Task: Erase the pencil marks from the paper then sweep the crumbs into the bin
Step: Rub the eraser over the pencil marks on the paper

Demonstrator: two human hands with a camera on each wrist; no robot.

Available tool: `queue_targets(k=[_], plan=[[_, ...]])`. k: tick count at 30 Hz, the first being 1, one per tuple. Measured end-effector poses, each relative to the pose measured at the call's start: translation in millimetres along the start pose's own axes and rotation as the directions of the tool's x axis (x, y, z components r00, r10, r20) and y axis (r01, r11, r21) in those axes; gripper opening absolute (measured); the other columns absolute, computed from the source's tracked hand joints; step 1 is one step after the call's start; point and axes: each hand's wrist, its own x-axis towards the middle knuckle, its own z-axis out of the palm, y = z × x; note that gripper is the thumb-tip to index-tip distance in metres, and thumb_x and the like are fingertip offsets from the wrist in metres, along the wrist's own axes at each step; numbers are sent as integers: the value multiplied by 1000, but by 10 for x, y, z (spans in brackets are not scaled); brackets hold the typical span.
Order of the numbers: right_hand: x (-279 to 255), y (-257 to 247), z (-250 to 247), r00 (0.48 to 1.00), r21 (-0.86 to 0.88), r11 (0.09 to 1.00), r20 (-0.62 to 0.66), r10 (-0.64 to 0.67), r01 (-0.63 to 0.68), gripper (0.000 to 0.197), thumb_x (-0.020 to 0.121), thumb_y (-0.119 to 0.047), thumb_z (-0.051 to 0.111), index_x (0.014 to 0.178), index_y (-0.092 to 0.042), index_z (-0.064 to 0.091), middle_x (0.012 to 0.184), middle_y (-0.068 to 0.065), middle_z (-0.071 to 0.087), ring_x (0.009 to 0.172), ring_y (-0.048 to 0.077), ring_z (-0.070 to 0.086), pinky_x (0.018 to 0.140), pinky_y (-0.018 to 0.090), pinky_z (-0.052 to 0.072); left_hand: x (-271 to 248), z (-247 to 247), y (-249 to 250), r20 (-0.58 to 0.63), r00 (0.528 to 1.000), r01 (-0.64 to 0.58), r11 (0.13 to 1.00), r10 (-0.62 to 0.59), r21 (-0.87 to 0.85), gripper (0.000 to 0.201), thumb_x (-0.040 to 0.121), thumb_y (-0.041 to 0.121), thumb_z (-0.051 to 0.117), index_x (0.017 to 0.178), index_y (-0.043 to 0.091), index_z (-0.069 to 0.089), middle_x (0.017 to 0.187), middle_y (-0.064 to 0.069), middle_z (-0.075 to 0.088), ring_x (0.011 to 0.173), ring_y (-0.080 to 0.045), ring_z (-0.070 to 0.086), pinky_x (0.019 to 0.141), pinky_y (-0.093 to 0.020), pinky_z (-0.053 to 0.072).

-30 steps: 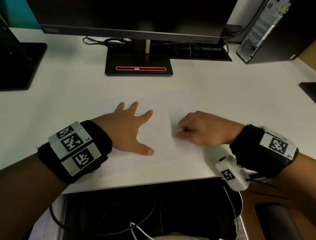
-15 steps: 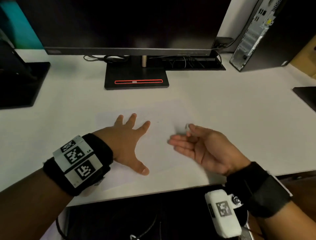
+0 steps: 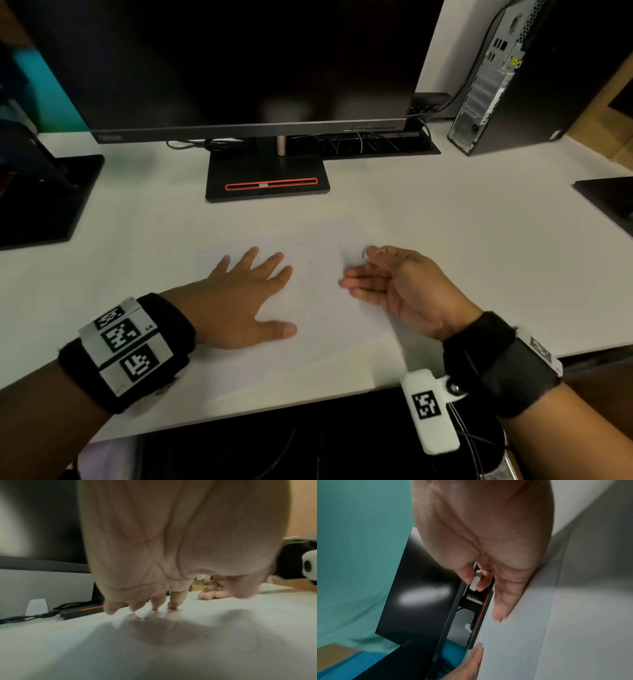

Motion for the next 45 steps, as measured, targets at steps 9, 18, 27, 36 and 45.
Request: queue_targets(k=[9, 18, 27, 36, 45], plan=[[-11, 91, 114, 967, -129, 977, 170, 189, -169, 18, 104, -20, 54, 89, -9, 57, 102, 27, 70, 106, 43, 71, 87, 42, 60, 58, 16, 17, -121, 992, 25, 999, -29, -38, 56, 106, 46, 14, 160, 34, 2, 166, 10, -12, 152, -14, -15, 124, -44, 6], [-162, 160, 131, 848, -299, 914, 374, 376, -273, 16, 99, -22, 59, 92, -8, 58, 104, 31, 72, 95, 40, 75, 81, 40, 64, 10, 49, -55, -119, 993, -21, 991, 5, -129, 73, 87, 67, -7, 157, 45, -1, 163, 21, -16, 148, -3, -22, 124, -44, -5], [-124, 110, 130, 926, -344, 923, 265, 269, -170, 18, 103, -23, 58, 90, -11, 59, 92, 27, 73, 84, 38, 76, 74, 39, 64, 29, 83, -55, -140, 990, -20, 975, -12, -222, 67, 92, 63, -6, 156, 49, 6, 162, 25, -13, 148, -1, -20, 123, -42, -9], [-53, -17, 134, 952, -385, 905, 164, 259, -180, 21, 101, -23, 61, 90, -5, 62, 89, 27, 72, 76, 35, 77, 71, 39, 65, 36, 63, -39, -122, 992, -10, 976, -17, -216, 70, 89, 64, -5, 157, 47, 5, 163, 20, -14, 149, -5, -19, 123, -49, -5], [310, -222, 34, 998, 107, 994, -62, 32, -26, 22, 106, -21, 49, 88, -11, 55, 110, 25, 68, 99, 35, 74, 83, 38, 62, 16, 21, -24, -89, 996, 4, 976, -24, -219, 68, 91, 62, -4, 157, 46, 4, 163, 19, -14, 150, -6, -19, 123, -50, -5]])
